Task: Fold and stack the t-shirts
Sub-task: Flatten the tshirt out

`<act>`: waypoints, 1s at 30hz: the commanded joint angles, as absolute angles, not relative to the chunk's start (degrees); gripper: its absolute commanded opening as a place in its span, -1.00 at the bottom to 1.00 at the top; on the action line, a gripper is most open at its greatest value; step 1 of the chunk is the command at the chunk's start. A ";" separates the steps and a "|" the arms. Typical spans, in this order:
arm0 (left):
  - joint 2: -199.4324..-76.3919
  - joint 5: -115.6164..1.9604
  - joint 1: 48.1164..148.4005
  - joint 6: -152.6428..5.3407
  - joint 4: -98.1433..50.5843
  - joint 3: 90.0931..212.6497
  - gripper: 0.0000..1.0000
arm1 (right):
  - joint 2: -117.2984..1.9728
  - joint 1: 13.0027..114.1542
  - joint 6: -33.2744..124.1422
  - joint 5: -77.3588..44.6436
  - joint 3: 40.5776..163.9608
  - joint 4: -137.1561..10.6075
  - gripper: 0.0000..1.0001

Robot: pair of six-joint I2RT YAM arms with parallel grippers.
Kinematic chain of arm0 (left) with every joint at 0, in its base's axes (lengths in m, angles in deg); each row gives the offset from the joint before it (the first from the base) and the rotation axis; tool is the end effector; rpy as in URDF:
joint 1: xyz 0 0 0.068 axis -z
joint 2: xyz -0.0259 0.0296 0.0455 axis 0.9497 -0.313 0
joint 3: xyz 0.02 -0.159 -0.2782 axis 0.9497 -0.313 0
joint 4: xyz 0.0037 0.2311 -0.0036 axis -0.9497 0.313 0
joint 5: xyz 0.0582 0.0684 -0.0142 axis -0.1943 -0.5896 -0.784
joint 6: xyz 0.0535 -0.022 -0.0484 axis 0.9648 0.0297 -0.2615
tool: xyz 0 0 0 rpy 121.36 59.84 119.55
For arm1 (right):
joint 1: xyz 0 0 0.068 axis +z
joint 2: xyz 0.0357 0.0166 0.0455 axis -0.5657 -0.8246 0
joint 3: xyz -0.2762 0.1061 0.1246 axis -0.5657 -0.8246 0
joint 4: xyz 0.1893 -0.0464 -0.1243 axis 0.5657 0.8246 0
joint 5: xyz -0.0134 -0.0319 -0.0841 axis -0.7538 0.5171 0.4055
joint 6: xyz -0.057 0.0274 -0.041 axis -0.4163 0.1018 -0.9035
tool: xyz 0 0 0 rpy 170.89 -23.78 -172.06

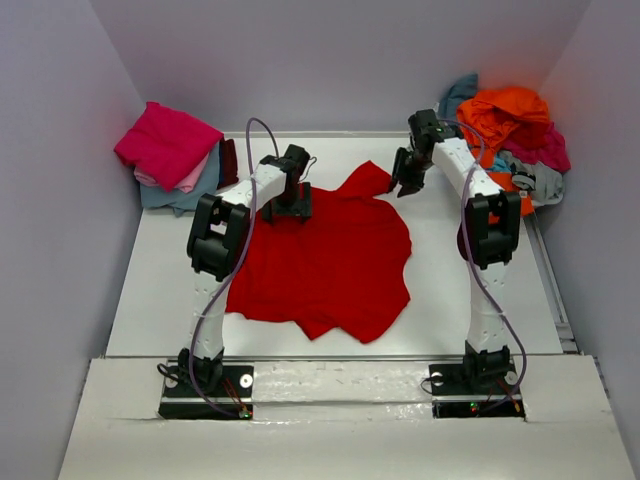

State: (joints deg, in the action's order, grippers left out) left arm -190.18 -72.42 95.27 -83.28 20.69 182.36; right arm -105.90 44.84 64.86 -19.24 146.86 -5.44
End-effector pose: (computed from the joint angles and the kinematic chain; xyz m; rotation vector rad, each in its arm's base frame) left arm 0.4467 -0.1854 0.2020 0.0191 2.7205 -0.0505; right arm 0.4800 0.0998 0.2556 0.3350 2.7770 0.4191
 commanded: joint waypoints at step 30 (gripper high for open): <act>-187.23 -74.40 94.87 -81.93 27.19 193.02 0.89 | -113.07 50.54 64.37 -19.44 142.74 -4.72 -0.22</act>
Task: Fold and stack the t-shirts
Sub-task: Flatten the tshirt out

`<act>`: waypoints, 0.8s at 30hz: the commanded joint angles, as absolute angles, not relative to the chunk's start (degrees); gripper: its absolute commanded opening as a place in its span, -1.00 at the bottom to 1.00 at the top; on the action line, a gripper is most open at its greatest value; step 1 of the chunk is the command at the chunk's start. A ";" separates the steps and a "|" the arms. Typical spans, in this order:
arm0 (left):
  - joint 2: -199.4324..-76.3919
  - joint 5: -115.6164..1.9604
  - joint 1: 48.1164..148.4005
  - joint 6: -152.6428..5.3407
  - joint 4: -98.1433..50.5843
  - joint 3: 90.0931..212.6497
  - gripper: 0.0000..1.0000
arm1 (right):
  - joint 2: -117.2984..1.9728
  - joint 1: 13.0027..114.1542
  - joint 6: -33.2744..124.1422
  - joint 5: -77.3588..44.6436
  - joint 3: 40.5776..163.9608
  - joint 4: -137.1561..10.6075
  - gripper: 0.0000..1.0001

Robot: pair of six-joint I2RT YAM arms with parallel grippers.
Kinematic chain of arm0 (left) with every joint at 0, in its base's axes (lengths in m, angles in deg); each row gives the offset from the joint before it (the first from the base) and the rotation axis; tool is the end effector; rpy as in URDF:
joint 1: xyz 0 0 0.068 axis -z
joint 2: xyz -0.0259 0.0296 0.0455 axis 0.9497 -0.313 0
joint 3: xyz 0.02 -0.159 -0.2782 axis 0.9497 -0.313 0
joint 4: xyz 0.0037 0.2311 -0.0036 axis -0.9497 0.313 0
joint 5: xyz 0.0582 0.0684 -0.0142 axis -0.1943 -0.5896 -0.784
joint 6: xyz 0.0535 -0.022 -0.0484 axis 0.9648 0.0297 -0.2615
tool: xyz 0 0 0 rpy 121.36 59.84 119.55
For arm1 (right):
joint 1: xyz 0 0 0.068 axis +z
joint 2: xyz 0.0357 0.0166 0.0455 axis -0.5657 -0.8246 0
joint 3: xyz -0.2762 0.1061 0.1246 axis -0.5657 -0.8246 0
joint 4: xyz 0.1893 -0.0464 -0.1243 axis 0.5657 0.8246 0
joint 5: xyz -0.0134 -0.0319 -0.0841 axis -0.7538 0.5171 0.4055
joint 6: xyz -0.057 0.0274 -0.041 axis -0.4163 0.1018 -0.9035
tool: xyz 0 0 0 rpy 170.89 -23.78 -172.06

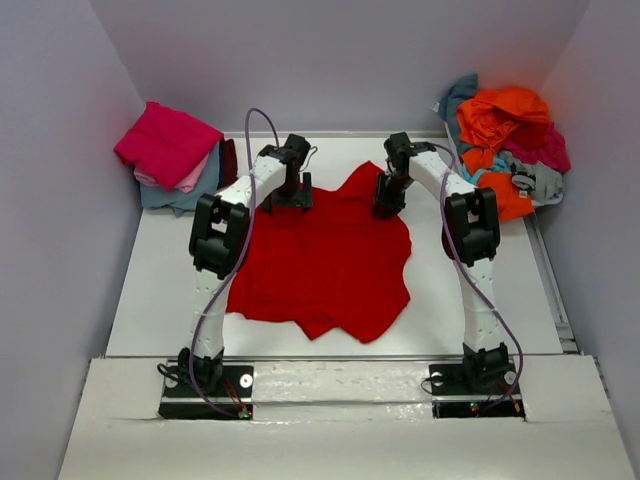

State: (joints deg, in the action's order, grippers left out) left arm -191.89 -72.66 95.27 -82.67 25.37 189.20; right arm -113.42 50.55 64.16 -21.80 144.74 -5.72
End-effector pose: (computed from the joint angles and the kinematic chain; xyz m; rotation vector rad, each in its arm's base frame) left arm 0.4564 -0.1893 0.2163 0.0316 2.7115 -0.0461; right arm 0.4764 0.1525 0.1842 0.2059 2.9702 0.4407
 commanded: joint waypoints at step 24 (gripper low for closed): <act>-185.55 -75.73 94.87 -81.50 28.95 193.73 0.89 | -104.38 44.92 70.35 -6.78 136.06 -3.14 -0.08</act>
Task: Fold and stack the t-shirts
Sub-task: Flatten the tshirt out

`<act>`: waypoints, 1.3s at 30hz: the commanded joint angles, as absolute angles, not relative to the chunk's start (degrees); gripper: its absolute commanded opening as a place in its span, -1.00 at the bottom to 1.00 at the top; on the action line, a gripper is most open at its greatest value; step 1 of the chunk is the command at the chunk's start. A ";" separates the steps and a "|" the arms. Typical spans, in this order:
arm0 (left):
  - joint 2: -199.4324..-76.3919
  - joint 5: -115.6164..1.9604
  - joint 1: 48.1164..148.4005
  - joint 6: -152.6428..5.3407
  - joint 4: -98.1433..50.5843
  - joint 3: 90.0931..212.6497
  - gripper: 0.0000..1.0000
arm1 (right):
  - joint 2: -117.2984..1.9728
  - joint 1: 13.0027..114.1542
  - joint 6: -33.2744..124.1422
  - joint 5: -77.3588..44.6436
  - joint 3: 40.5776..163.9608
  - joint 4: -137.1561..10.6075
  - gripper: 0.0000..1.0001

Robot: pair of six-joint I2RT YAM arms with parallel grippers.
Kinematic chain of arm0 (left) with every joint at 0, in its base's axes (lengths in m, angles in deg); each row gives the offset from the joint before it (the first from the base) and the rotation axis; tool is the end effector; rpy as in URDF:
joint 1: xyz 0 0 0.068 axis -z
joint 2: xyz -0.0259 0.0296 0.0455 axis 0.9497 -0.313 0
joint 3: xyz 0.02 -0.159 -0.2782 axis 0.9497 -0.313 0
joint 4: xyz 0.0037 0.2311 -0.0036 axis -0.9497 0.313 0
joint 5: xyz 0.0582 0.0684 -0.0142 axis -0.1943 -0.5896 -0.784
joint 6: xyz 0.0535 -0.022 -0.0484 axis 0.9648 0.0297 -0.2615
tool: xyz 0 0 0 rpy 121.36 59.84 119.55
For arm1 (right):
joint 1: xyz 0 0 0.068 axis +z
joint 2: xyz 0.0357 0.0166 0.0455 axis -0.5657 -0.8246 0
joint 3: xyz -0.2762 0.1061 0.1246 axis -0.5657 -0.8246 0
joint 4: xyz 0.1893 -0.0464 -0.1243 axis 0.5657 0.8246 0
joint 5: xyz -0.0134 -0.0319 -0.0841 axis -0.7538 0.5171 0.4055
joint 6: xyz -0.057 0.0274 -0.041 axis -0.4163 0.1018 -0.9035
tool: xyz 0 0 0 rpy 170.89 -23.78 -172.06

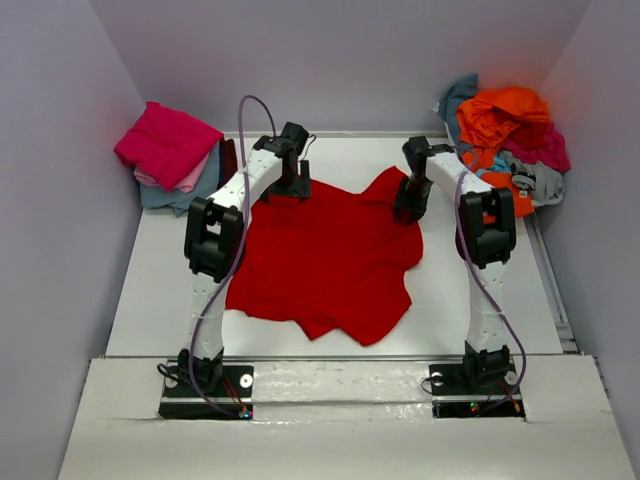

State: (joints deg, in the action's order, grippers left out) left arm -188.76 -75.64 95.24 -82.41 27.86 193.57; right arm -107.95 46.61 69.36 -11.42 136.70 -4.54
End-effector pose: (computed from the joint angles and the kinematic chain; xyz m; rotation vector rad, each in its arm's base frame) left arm 0.4549 -0.1849 0.2614 0.0103 2.6128 -0.0244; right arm 0.4581 0.1018 0.1919 0.4790 2.9642 0.1558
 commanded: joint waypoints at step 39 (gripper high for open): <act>-191.44 -75.10 88.11 -83.78 25.34 195.47 0.89 | -104.20 41.92 65.87 -10.47 144.23 -0.32 -0.08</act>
